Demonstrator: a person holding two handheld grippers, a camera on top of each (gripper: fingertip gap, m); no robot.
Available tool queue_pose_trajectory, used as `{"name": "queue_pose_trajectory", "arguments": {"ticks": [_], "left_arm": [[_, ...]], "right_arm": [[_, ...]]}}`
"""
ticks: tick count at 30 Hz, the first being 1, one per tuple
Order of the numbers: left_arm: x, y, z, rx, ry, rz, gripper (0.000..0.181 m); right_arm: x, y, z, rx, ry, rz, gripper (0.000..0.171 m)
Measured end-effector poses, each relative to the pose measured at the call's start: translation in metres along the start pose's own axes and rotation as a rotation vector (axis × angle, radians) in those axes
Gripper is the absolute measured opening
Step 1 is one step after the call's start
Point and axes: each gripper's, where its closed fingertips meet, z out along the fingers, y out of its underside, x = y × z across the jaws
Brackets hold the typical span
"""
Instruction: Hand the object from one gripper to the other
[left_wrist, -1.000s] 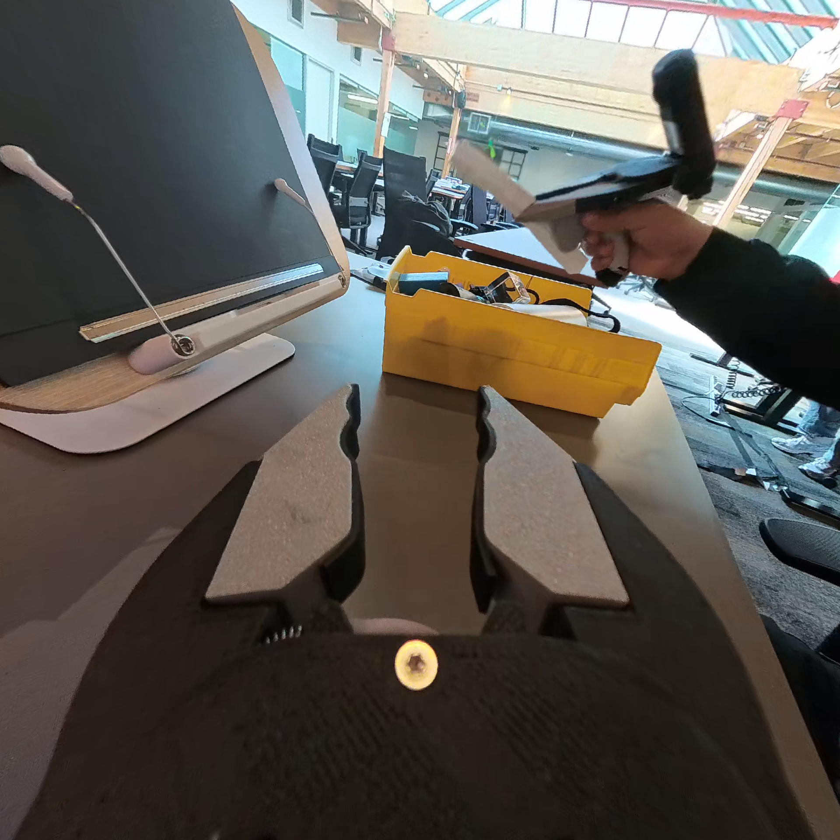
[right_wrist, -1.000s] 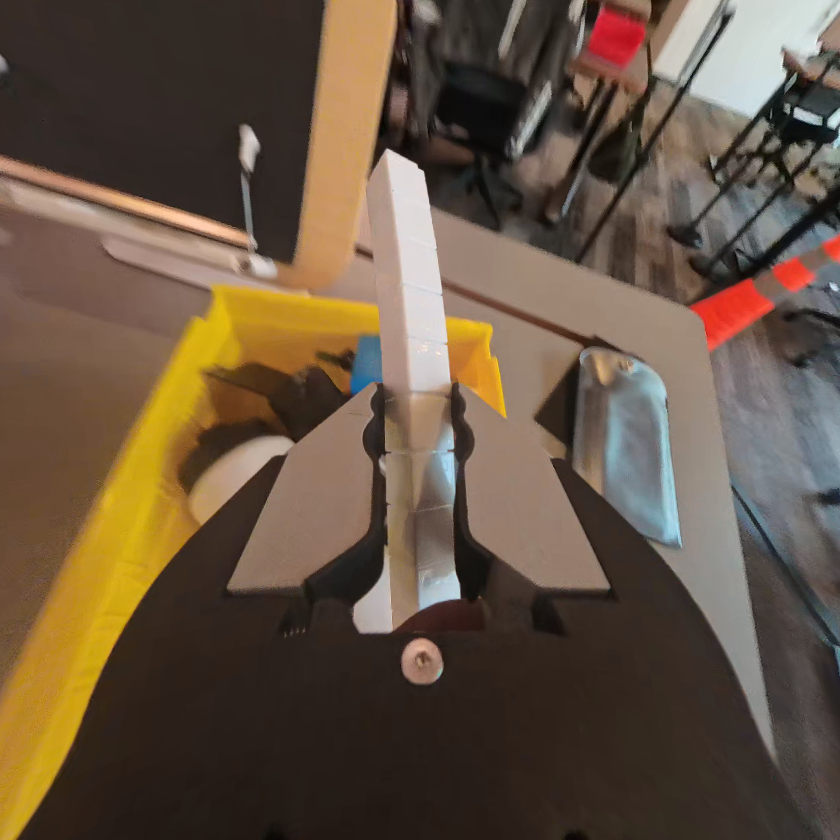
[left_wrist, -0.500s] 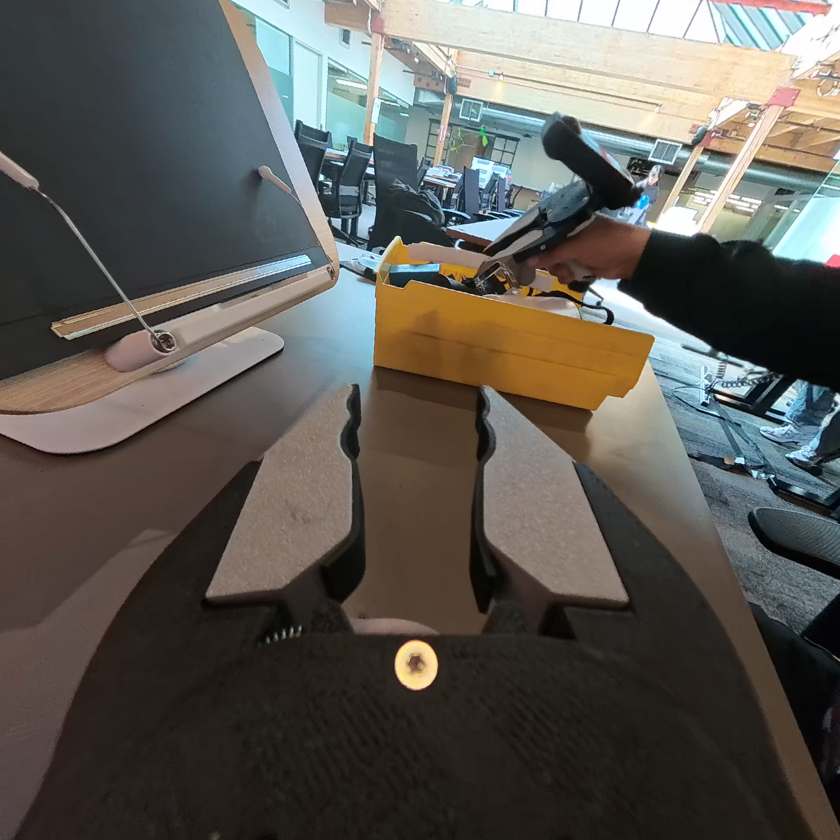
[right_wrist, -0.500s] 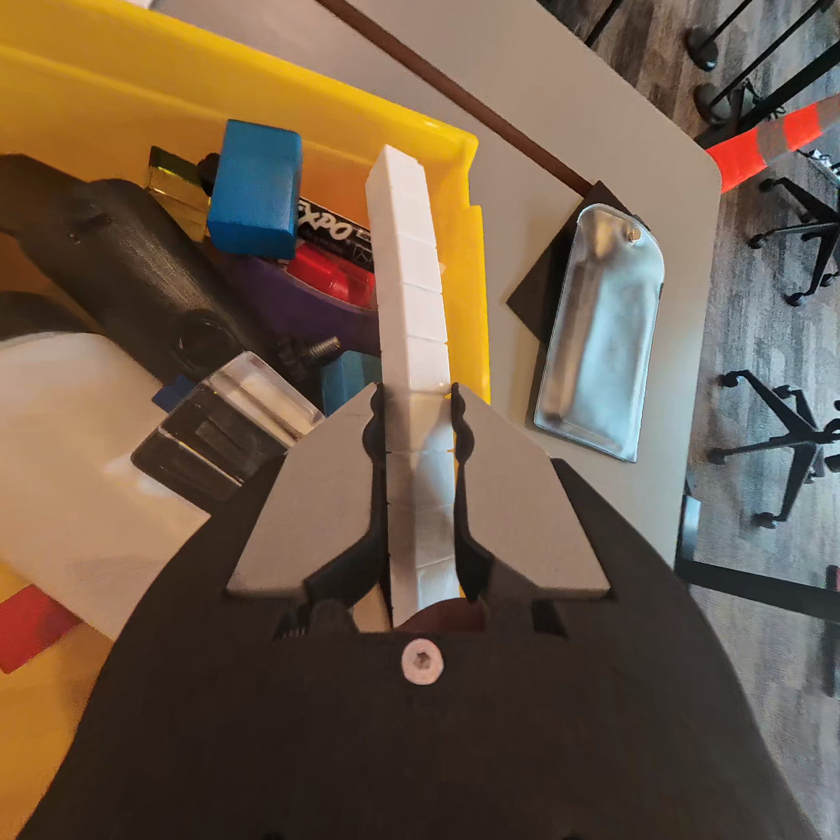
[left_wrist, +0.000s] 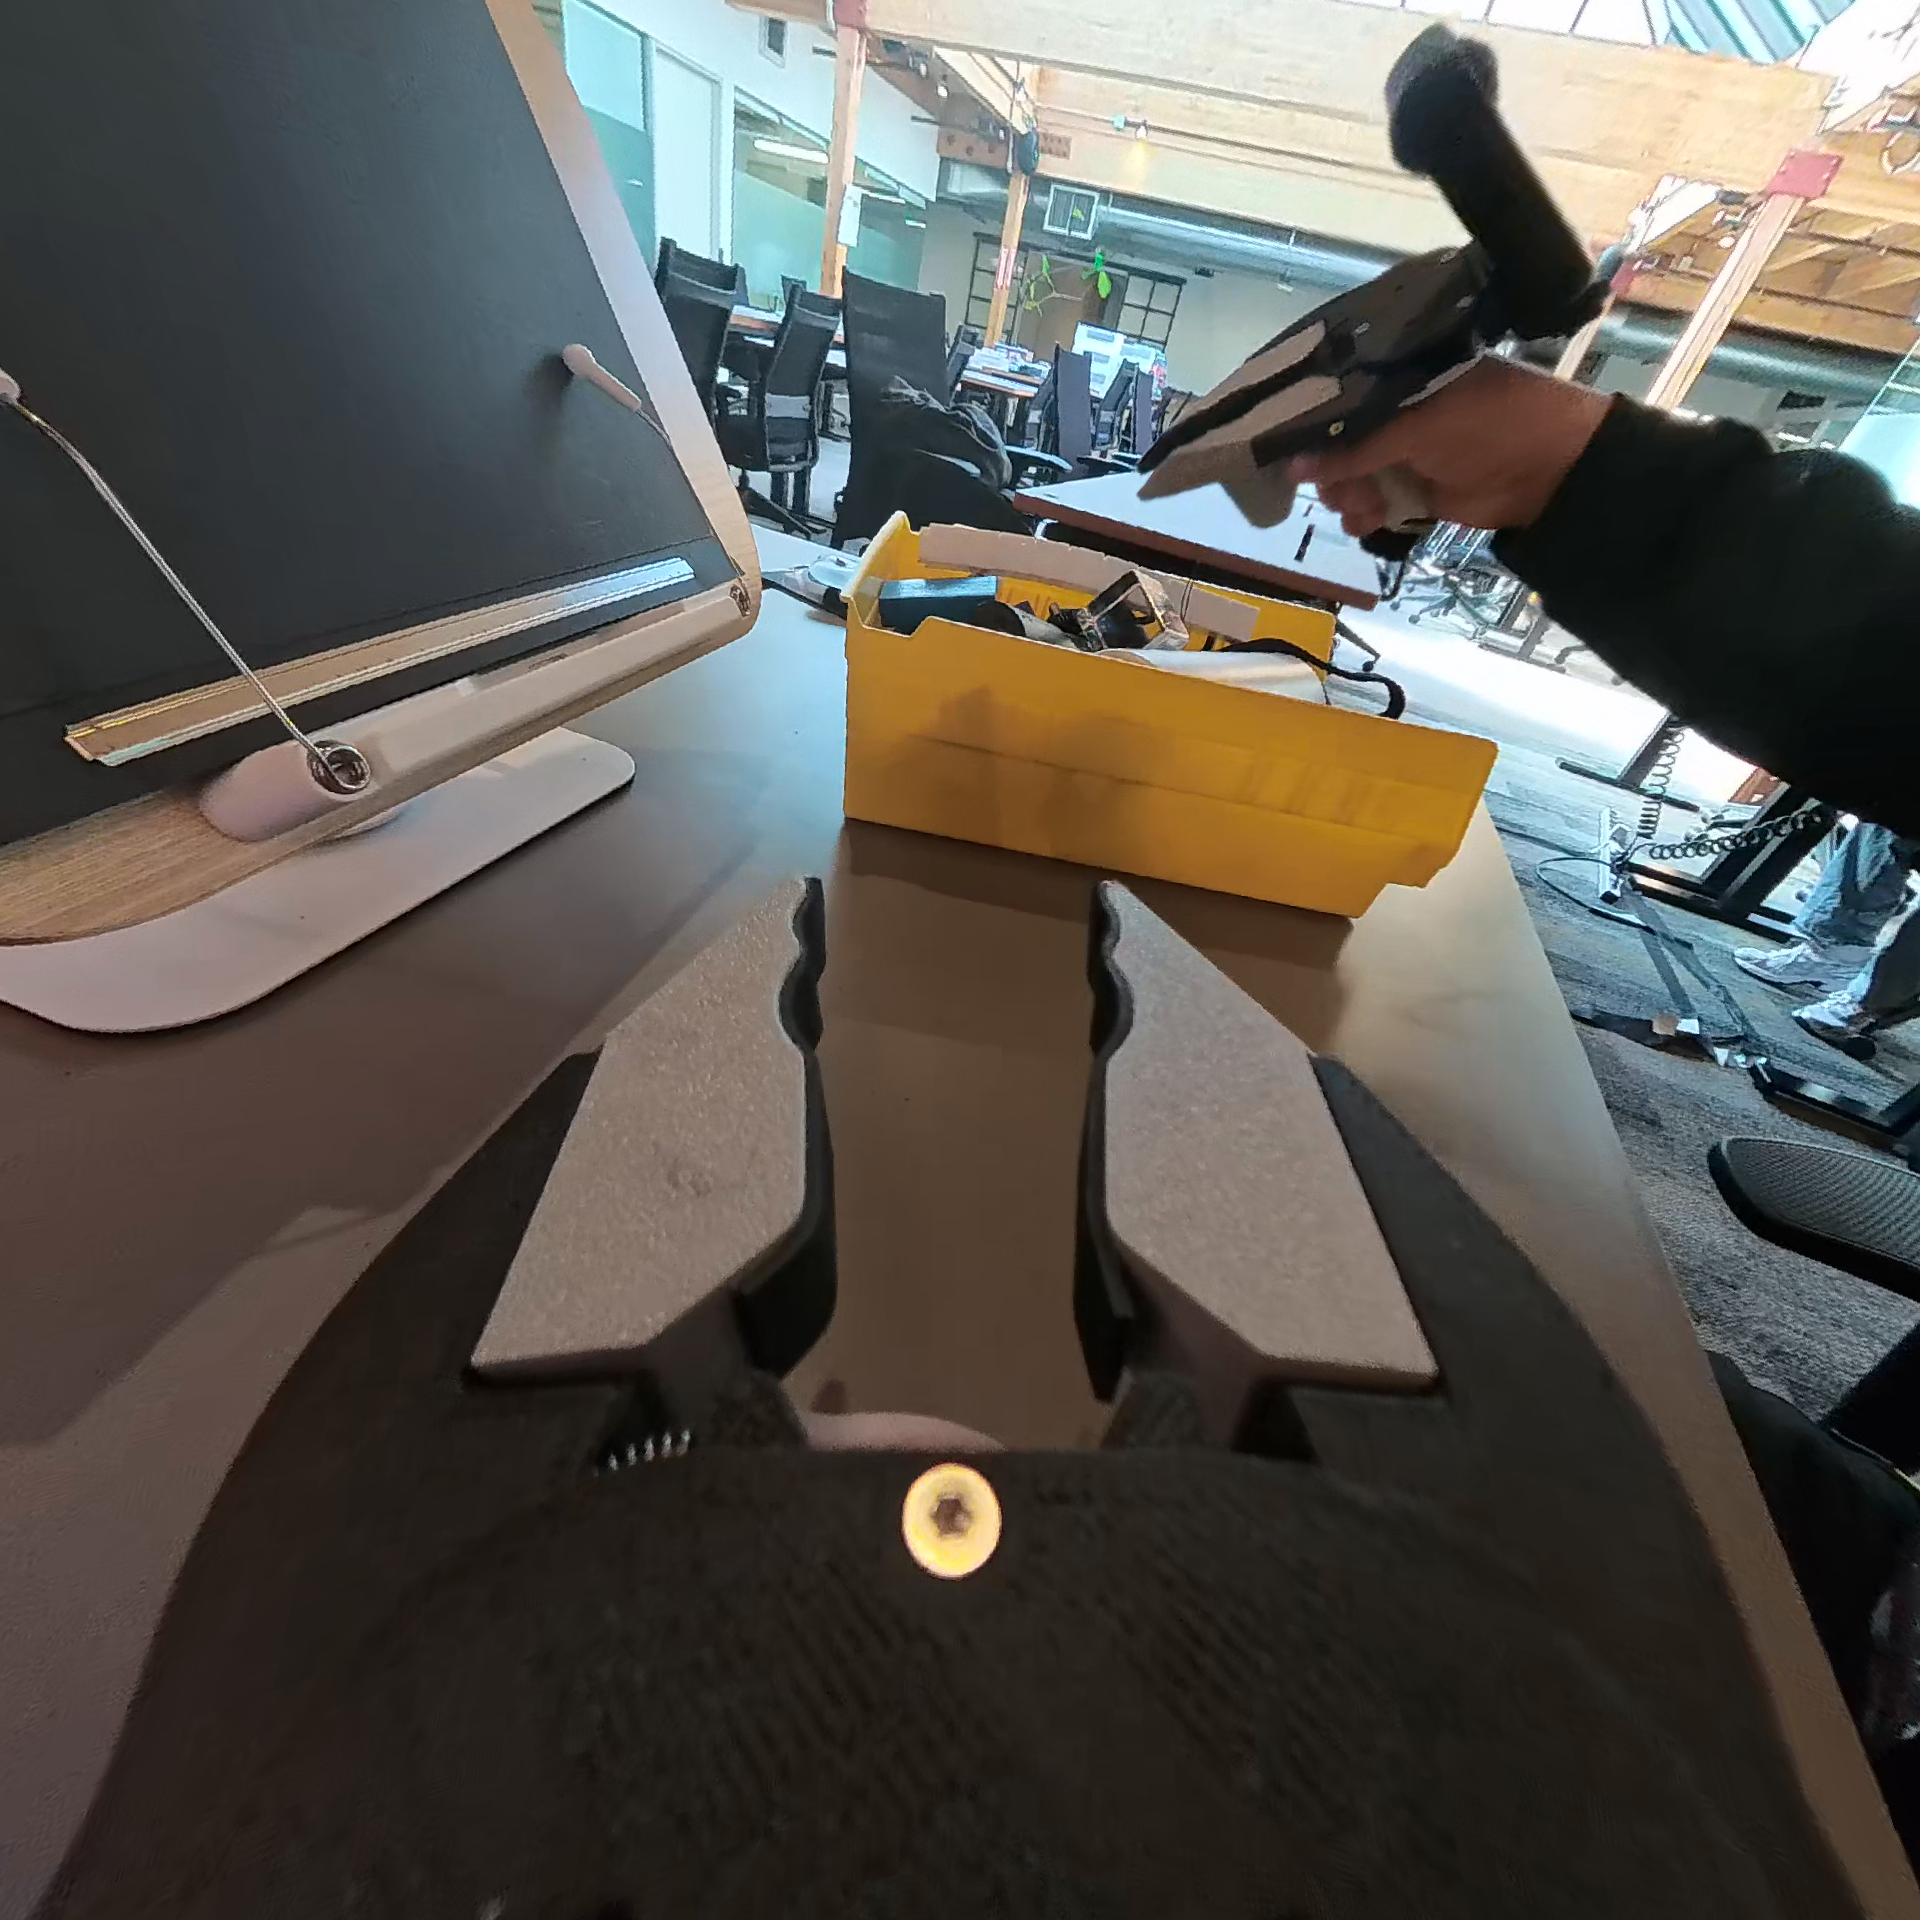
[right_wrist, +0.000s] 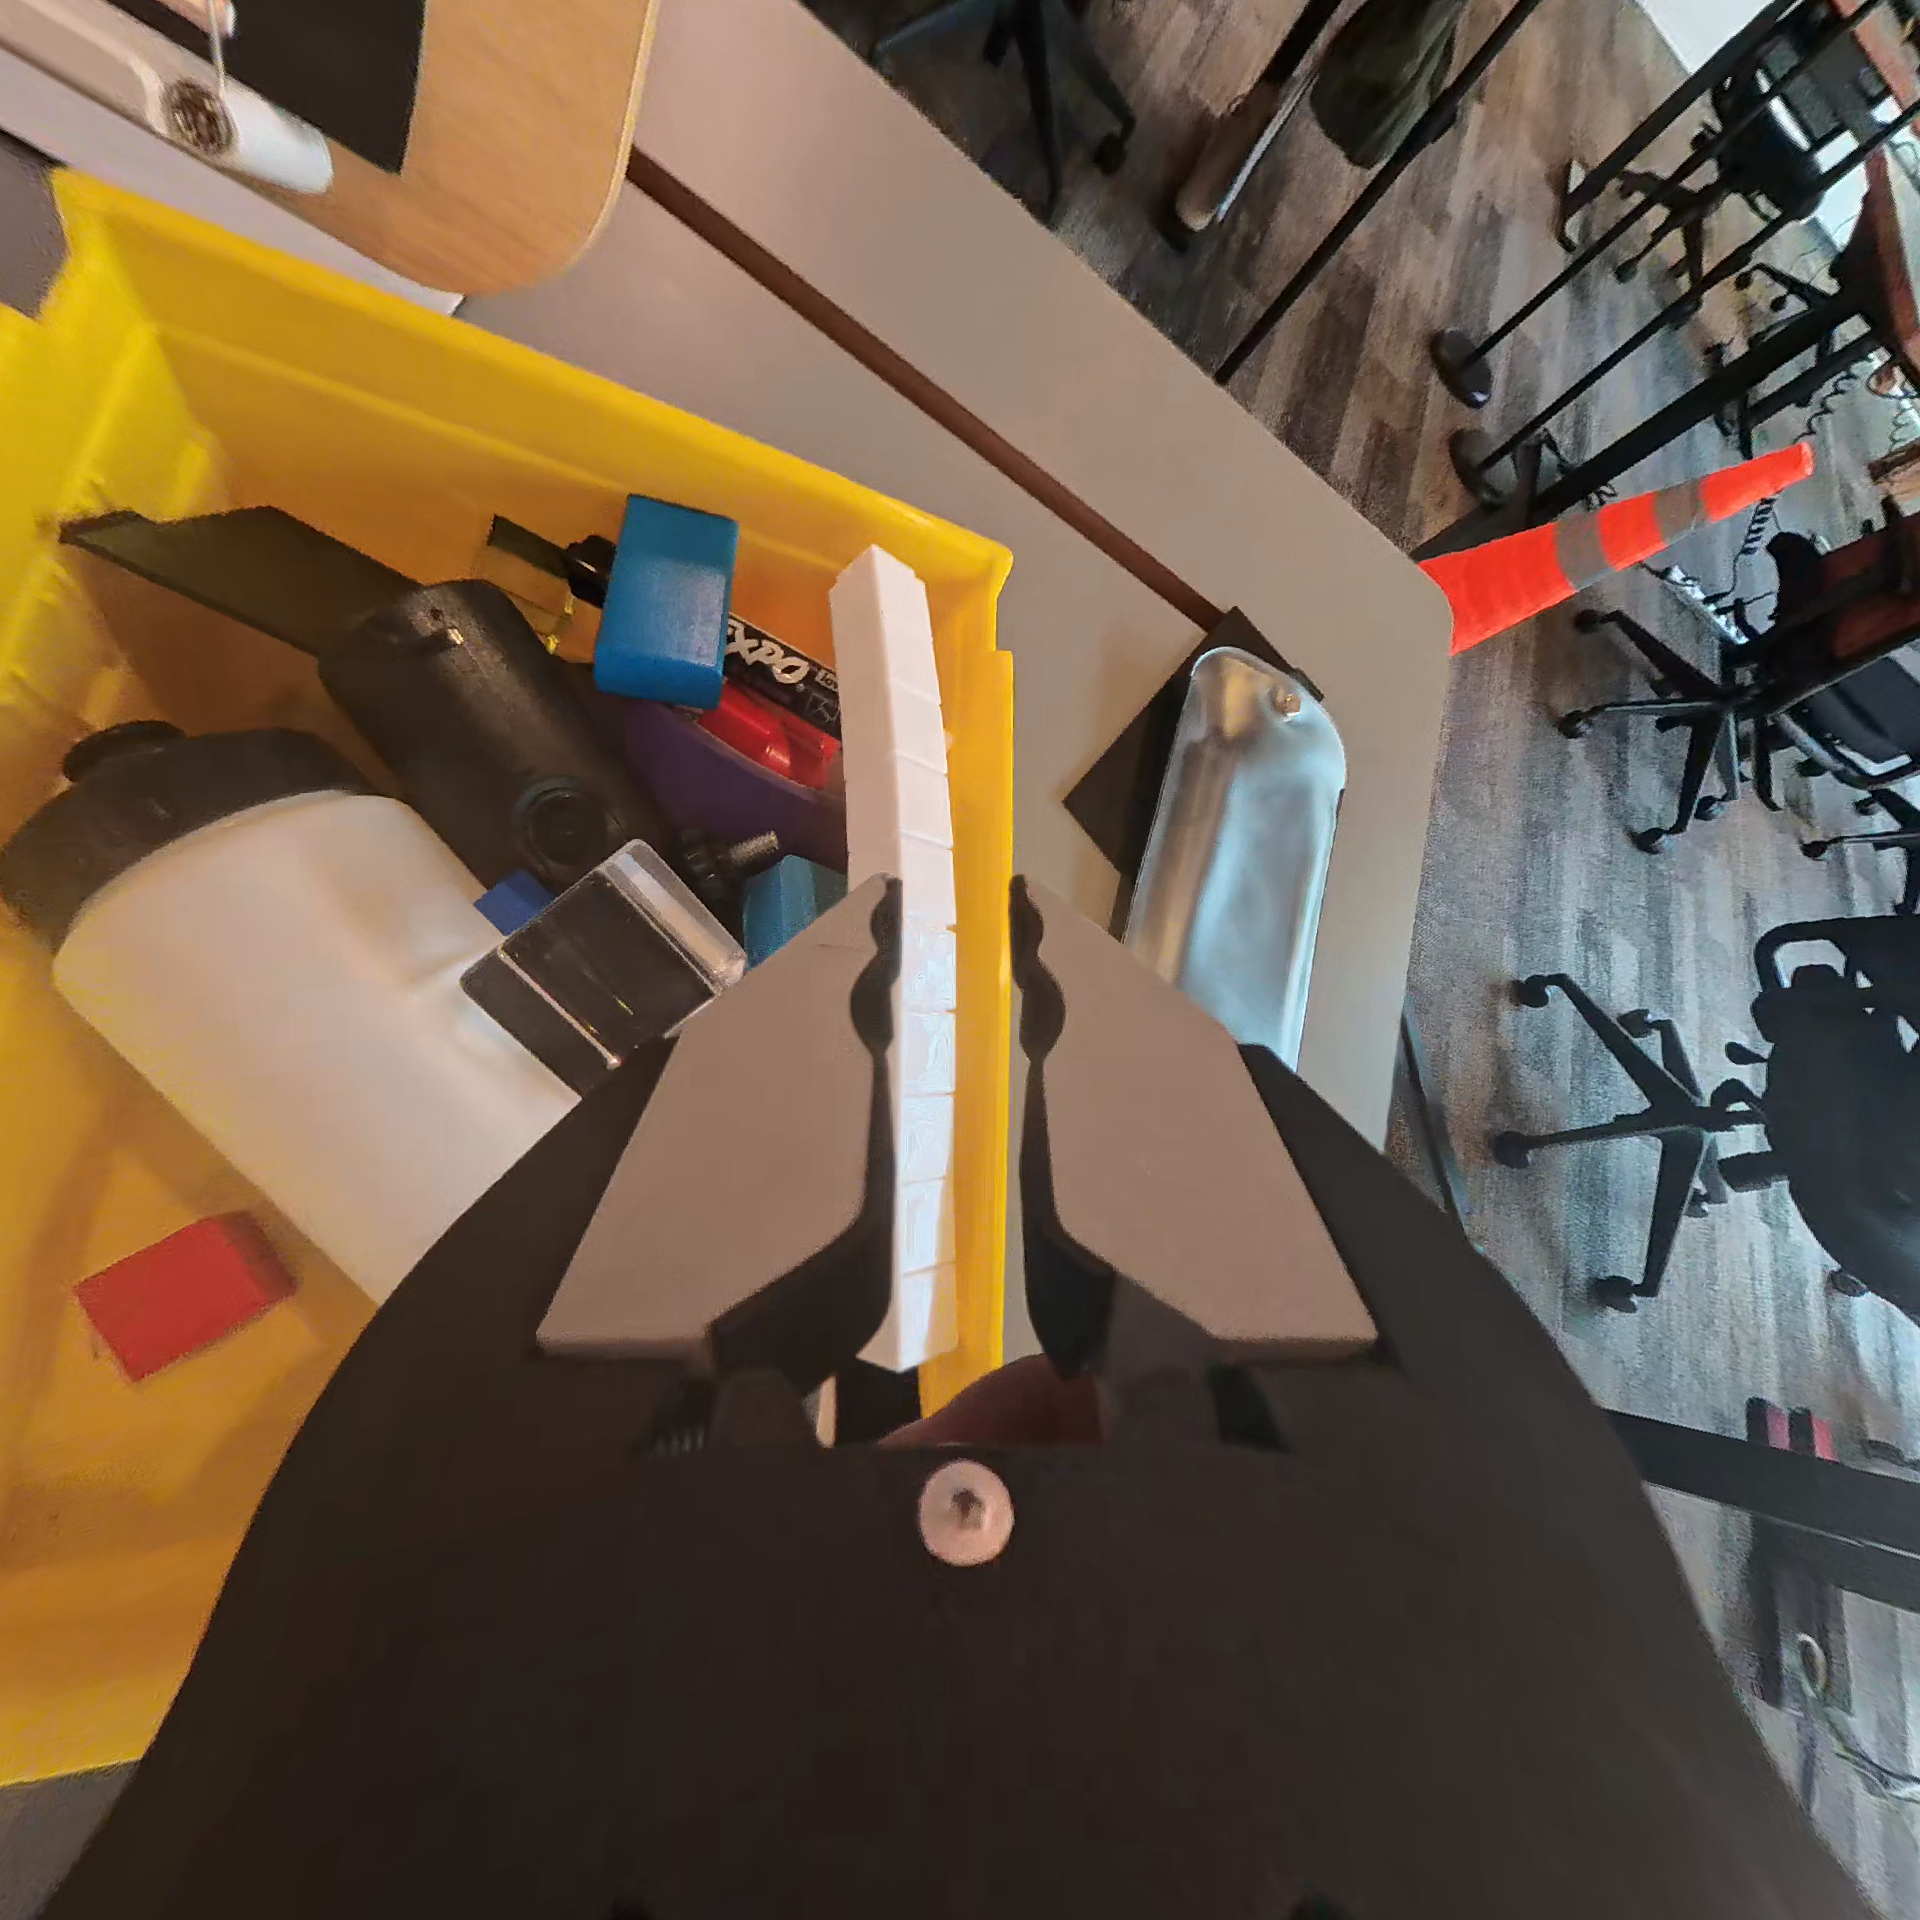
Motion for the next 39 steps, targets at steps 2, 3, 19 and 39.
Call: {"name": "queue_pose_trajectory", "arguments": {"ticks": [2,3,19,39], "left_arm": [[-0.001,0.000,0.000,-0.002,-0.002,-0.004,0.048],[-0.002,0.001,0.000,-0.004,-0.005,-0.009,0.047],[-0.009,0.018,0.008,-0.066,-0.047,0.048,0.026],[-0.013,0.026,0.016,-0.130,-0.204,0.222,0.034]], "right_arm": [[-0.001,-0.005,-0.007,0.024,-0.010,0.028,0.016],[-0.008,-0.012,-0.013,0.054,-0.039,0.051,0.016],[-0.346,-0.131,0.008,0.527,-0.619,0.011,0.035],[-0.380,-0.127,0.031,0.456,-0.741,-0.071,0.052]]}}
